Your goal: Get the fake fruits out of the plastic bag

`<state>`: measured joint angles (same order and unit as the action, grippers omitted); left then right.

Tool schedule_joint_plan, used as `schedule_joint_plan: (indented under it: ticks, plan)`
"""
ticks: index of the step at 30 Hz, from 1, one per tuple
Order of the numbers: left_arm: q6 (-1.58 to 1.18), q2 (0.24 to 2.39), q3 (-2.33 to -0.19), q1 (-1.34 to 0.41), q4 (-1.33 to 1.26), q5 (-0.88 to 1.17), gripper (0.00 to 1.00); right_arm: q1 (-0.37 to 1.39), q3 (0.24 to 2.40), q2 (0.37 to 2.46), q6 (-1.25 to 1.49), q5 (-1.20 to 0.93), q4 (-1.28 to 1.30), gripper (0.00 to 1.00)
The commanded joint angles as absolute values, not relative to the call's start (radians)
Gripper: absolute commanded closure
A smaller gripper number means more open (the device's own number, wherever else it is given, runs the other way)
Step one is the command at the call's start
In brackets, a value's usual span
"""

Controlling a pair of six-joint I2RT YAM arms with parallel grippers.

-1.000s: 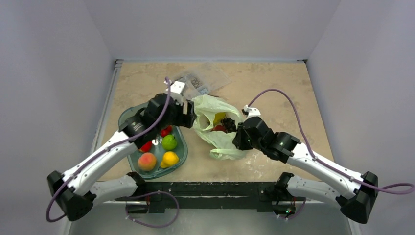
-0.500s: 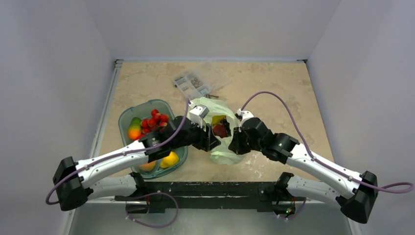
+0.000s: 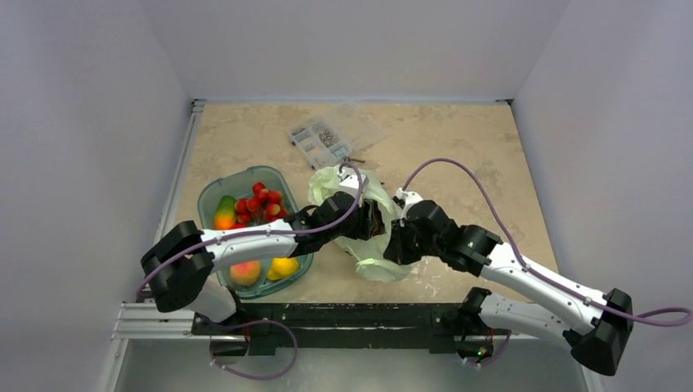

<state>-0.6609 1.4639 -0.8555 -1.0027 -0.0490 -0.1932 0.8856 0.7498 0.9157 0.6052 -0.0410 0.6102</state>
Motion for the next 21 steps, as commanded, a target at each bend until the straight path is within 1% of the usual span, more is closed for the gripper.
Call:
schedule_joint_plan:
  ticks: [1, 4, 6, 9, 10, 12, 16, 21]
  plan:
    - [-0.660, 1.508, -0.876, -1.006, -0.074, -0.203, 0.53, 0.893, 0.757, 0.900, 0.625, 0.016, 0.638, 1.00]
    - [-0.718, 1.510, -0.790, -1.015, -0.137, -0.126, 0.54, 0.894, 0.752, 0.931, 0.708, 0.157, 0.700, 1.00]
    - [-0.751, 1.509, -0.722, -1.025, -0.202, -0.099, 0.52, 0.894, 0.760, 0.992, 0.786, 0.254, 0.780, 1.00]
    - [-0.784, 1.519, -0.653, -1.032, -0.277, -0.062, 0.49, 0.894, 0.764, 1.052, 0.832, 0.304, 0.819, 1.00]
    - [-0.788, 1.525, -0.642, -1.034, -0.295, -0.054, 0.49, 0.894, 0.763, 1.048, 0.835, 0.305, 0.809, 0.96]
    - [-0.792, 1.535, -0.628, -1.038, -0.310, -0.043, 0.48, 0.894, 0.763, 1.026, 0.835, 0.287, 0.785, 0.84]
    - [-0.780, 1.538, -0.613, -1.039, -0.316, -0.049, 0.47, 0.894, 0.793, 0.990, 0.793, 0.249, 0.756, 0.55]
    - [-0.771, 1.528, -0.604, -1.039, -0.346, -0.027, 0.45, 0.894, 0.825, 0.957, 0.763, 0.209, 0.684, 0.25]
